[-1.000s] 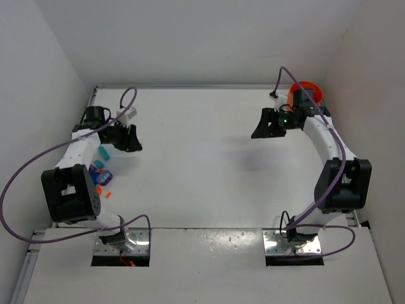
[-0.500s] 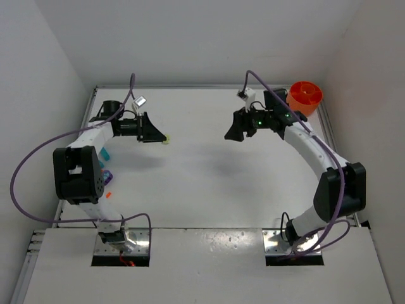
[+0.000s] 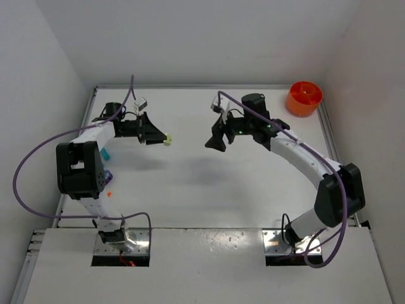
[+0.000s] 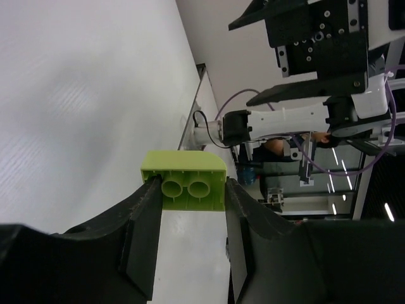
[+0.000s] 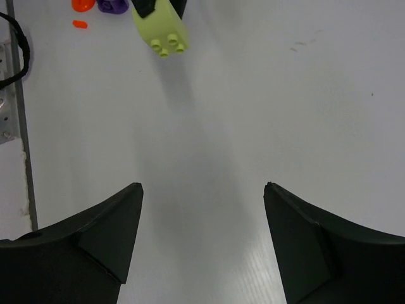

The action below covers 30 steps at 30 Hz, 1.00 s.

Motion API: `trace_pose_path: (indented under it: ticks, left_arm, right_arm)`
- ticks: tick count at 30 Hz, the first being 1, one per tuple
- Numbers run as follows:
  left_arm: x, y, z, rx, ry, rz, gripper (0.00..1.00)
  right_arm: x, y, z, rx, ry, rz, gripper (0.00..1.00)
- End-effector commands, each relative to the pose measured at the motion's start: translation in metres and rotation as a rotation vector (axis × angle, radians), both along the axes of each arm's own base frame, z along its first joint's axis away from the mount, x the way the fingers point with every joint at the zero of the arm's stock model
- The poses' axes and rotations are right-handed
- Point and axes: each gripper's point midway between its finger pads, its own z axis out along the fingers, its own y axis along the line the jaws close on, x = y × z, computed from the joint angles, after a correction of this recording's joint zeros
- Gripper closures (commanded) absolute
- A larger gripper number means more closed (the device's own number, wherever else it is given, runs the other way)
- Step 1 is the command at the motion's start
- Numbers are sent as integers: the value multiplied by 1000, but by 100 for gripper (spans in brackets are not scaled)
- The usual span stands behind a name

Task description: Sort the legos into containers by color

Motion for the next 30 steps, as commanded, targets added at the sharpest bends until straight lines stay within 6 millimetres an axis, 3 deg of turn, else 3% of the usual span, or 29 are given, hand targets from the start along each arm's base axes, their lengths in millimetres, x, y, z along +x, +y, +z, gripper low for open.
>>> trace_pose_path:
  ticks: [1, 6, 13, 20, 21, 25, 26, 30]
  left_arm:
    - [-3, -4, 15, -66, -32, -48, 73]
    - [-5, -7, 13, -75, -23, -61, 73]
    - [-9, -10, 13, -85, -14, -75, 74]
    - [-13, -14, 15, -93, -14, -89, 74]
    - [-12, -14, 13, -85, -14, -85, 74]
    - [-17, -20, 12, -74, -23, -99, 74]
    - [-18, -20, 15, -73, -34, -100, 74]
    - [-22, -26, 11, -52, -41, -109, 74]
  right_arm:
    - [14, 27, 33, 43, -208, 49, 22]
    - [9, 71, 41, 67, -262, 112, 22]
    - [-1, 107, 22, 49, -222, 128, 22]
    - [0, 131, 24, 58, -238, 138, 21]
    - [3, 131, 17, 45, -230, 128, 21]
    - [10, 141, 27, 62, -237, 107, 21]
    - [12, 142, 21, 54, -227, 108, 21]
    - [15, 150, 26, 67, -236, 104, 21]
